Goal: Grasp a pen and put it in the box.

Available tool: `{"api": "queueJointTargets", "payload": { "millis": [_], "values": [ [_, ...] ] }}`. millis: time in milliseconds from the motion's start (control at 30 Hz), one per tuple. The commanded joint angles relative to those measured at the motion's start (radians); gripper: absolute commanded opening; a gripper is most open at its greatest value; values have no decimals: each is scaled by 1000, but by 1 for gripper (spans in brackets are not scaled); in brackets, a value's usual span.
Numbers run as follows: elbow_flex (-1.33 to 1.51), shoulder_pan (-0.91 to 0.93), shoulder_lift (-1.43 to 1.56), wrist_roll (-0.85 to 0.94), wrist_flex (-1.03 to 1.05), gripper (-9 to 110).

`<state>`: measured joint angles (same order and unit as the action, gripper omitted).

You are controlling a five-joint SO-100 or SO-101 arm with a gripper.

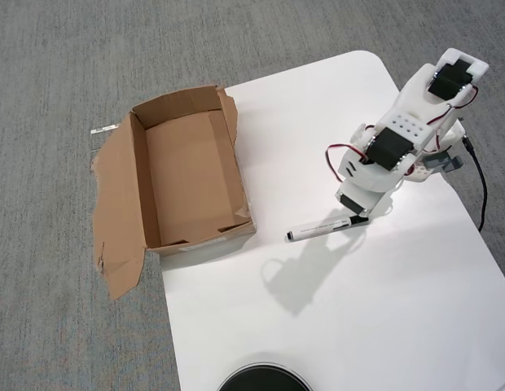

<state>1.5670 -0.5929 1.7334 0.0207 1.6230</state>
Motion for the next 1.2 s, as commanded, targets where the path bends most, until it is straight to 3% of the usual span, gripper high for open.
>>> {"api": "queueJointTargets", "payload": {
  "millis": [0, 300, 600, 767, 1167],
  "values": [
    [-41, 4, 0, 1, 2, 1],
    [-27, -7, -5, 77, -2, 1],
    [-24, -5, -5, 679, 12, 5],
    [-24, -7, -5, 886, 12, 5],
    [-25, 8, -5, 933, -9, 5]
  ]
}}
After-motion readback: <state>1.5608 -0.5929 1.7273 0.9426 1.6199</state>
